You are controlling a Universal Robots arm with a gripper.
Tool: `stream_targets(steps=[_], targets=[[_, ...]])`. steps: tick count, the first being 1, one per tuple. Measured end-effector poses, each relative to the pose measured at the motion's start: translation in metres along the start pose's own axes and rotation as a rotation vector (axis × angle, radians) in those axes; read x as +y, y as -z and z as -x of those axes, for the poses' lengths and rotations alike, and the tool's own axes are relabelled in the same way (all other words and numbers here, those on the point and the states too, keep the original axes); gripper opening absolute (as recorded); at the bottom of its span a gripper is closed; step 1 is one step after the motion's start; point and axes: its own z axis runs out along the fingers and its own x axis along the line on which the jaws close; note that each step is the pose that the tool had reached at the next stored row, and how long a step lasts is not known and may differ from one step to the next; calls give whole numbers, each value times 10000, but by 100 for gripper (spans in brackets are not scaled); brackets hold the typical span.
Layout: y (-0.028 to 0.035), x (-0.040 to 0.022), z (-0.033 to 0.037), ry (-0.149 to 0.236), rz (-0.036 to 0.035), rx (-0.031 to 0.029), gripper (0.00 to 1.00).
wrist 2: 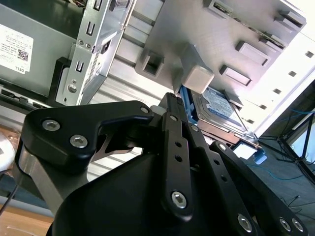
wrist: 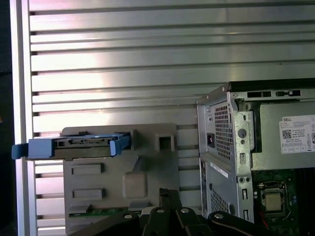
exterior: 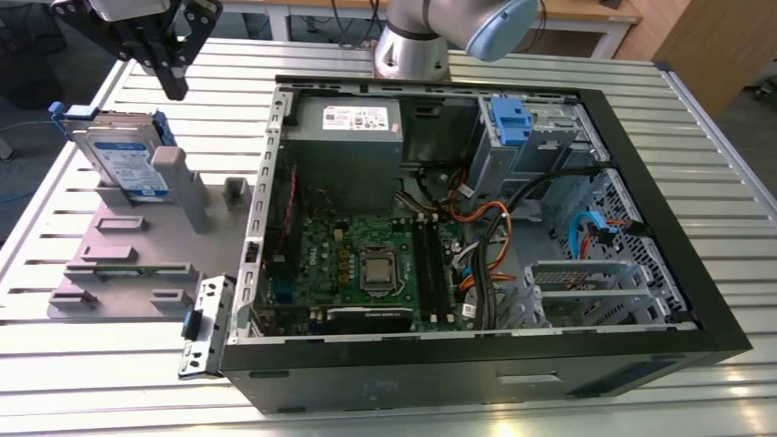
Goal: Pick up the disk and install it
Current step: 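Reach for the disk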
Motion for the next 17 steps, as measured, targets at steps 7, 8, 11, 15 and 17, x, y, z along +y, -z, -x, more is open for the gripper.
stream_targets(steps=[7, 8, 11, 15, 17], targets=[[0, -2, -30, 0, 0, 0, 11], [0, -2, -32, 0, 0, -1, 11], [1, -3, -47, 0, 0, 0, 11], [1, -5, -65, 0, 0, 0, 11], [1, -5, -72, -1, 0, 0, 11]])
